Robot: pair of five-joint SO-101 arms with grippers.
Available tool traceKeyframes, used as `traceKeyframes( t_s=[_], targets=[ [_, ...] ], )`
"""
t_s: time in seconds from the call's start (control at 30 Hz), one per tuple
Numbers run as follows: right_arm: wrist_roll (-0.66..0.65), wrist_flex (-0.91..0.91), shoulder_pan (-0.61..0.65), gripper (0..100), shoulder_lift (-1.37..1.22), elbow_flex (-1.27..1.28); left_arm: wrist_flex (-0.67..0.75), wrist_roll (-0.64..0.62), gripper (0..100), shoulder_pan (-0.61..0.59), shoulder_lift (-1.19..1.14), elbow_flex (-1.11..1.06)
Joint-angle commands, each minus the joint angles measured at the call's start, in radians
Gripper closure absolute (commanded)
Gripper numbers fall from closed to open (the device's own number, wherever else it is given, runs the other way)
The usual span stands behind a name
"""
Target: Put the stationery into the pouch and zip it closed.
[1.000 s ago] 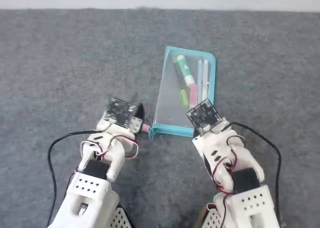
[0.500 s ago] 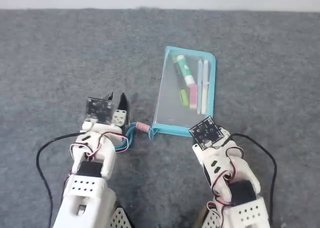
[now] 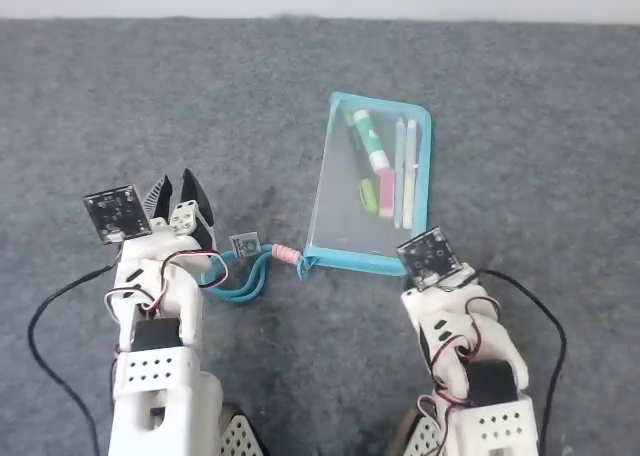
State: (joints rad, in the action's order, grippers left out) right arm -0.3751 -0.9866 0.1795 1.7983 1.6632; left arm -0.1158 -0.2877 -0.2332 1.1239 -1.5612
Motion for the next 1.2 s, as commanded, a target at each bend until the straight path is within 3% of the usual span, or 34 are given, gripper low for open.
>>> traceKeyframes(
  t_s=[0.0, 0.1, 0.3, 0.4, 0.6, 0.67, 0.83, 0.97, 1.17],
  targets=[
    [0.006, -0.062, -0.065, 94.3, 0.016, 0.020, 0.025, -0.015, 90, -0.005, 0.009, 0.068],
    [0.006, -0.081, -0.091, 94.3, 0.016, 0.020, -0.021, -0.015, 90, -0.003, 0.009, 0.091],
    [0.006, -0.079, -0.087, 94.3, 0.016, 0.020, -0.496, -0.012, 90, 0.072, 0.169, 0.259],
    [0.006, -0.081, -0.090, 94.3, 0.016, 0.020, -0.637, -0.011, 90, 0.155, 0.318, 0.265],
    [0.006, -0.082, -0.091, 94.3, 0.013, 0.020, -0.637, -0.012, 90, 0.192, 0.663, 0.053],
    [0.006, -0.082, -0.091, 94.3, 0.013, 0.020, -0.569, -0.014, 90, 0.195, 0.727, -0.030],
    [0.006, -0.082, -0.088, 94.3, 0.013, 0.020, -0.344, -0.011, 90, 0.190, 0.641, -0.128],
    [0.006, -0.082, -0.088, 94.3, 0.013, 0.020, -0.373, -0.011, 90, 0.190, 0.623, -0.128],
    [0.006, -0.082, -0.088, 94.3, 0.013, 0.020, -0.559, -0.012, 90, 0.198, 0.626, -0.128]
  ],
)
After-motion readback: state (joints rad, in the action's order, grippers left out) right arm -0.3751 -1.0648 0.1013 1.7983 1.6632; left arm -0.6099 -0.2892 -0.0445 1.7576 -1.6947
